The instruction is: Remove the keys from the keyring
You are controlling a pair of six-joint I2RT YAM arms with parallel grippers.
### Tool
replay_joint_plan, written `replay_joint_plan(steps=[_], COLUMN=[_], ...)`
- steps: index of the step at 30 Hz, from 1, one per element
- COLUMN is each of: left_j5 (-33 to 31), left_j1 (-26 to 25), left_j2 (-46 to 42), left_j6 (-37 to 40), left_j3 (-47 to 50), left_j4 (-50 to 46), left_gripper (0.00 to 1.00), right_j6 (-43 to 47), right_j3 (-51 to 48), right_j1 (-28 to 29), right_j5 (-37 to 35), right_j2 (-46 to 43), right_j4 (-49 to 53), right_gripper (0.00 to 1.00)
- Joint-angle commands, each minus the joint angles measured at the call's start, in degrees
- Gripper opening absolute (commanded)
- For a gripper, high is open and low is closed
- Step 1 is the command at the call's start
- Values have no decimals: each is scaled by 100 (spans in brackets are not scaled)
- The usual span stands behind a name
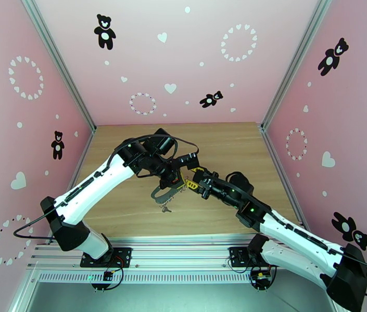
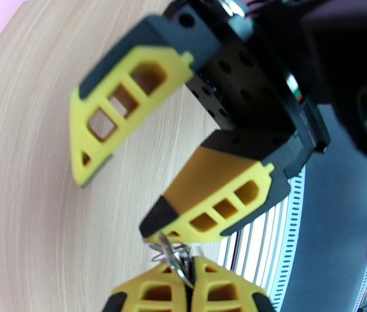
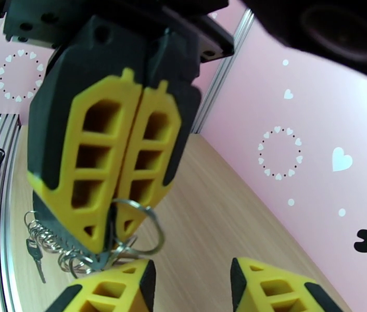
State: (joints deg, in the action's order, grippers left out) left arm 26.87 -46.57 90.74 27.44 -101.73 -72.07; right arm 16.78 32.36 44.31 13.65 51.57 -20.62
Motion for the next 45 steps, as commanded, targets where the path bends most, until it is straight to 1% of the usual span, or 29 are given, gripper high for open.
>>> replay_joint_plan(steps=[1, 3, 4, 6, 8, 10, 16, 20, 23, 27, 32, 38, 45], left_j5=[192, 208, 213, 187, 195, 239, 292, 338, 306, 262, 319, 297, 306], left_j1=[43, 43, 43, 43, 42, 42, 49, 43, 42, 44, 30, 25, 28], left_j2=[39, 43, 43, 49, 59, 58, 160, 229, 280, 336, 350, 321, 315], left_j6=[112, 123, 129, 155, 182, 191, 209, 238, 244, 228, 209, 209, 235], left_j3=[-180, -212, -222, -248, -268, -286, -432, -539, -592, -679, -673, -629, -662], left_j4=[-133, -140, -151, -166, -209, -215, -201, -242, -271, -342, -362, -405, -439], left_gripper=[0, 0, 0, 0, 0, 0, 0, 0, 0, 0, 0, 0, 0], right_j6=[145, 146, 120, 147, 256, 269, 194, 225, 148, 180, 117, 322, 475], right_j3=[233, 156, 114, 149, 127, -29, -53, -86, -111, -92, -58, 33, 50], right_j1=[50, 60, 60, 83, 164, 168, 184, 191, 192, 192, 192, 192, 192], right_j5=[107, 68, 130, 347, 51, -98, 56, -26, 120, 106, -242, -571, -485], right_j2=[-16, -31, -36, -46, -103, -193, -225, -244, -220, -194, -125, -216, -297], right_j4=[80, 26, -20, 217, 415, 284, 299, 357, 255, 182, -130, -71, 51], right_gripper=[40, 39, 39, 40, 40, 40, 41, 43, 43, 47, 47, 46, 46])
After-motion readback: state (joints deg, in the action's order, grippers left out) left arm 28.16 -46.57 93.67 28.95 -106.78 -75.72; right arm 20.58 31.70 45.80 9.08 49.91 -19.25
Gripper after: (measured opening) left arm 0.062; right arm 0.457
